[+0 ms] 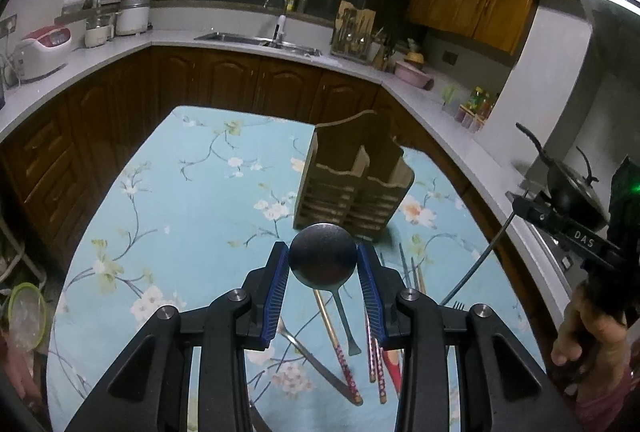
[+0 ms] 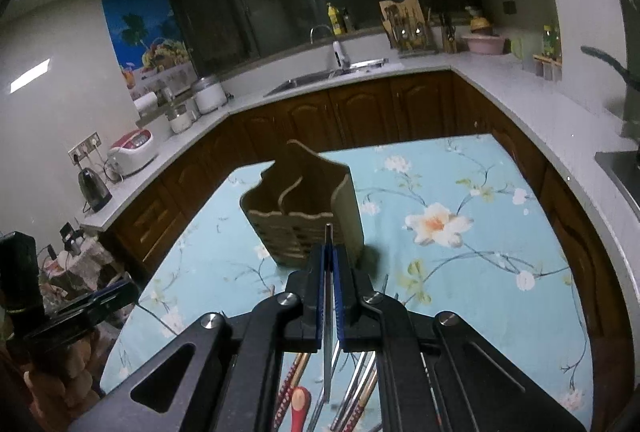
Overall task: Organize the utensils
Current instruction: 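Lift the spoon with the left tool and carry it toward the wooden holder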
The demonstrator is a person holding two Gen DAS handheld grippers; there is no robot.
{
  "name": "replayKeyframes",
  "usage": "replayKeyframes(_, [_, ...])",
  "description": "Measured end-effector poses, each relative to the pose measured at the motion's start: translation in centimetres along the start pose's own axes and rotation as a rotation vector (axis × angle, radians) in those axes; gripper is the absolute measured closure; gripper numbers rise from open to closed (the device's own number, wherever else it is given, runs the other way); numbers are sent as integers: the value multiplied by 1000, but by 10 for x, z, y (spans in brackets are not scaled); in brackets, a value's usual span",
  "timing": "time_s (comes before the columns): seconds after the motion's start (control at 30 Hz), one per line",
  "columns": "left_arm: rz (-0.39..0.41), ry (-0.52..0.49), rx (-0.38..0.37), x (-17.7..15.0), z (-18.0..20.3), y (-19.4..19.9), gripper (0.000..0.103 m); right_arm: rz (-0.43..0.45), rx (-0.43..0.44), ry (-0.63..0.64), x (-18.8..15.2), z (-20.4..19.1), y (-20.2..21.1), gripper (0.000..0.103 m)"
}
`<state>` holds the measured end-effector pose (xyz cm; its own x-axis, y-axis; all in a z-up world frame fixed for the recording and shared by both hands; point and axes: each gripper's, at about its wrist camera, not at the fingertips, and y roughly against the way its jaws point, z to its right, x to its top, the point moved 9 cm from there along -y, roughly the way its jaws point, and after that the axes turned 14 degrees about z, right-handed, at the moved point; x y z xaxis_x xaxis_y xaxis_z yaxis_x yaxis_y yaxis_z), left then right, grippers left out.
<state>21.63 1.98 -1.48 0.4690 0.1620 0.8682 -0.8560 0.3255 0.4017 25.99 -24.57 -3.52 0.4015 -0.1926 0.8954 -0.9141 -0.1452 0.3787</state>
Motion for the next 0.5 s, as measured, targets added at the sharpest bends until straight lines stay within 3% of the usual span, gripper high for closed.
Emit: replayKeyframes(0.5, [159, -31, -3, 70, 4, -19, 69, 127, 16, -40, 57, -1, -14, 99])
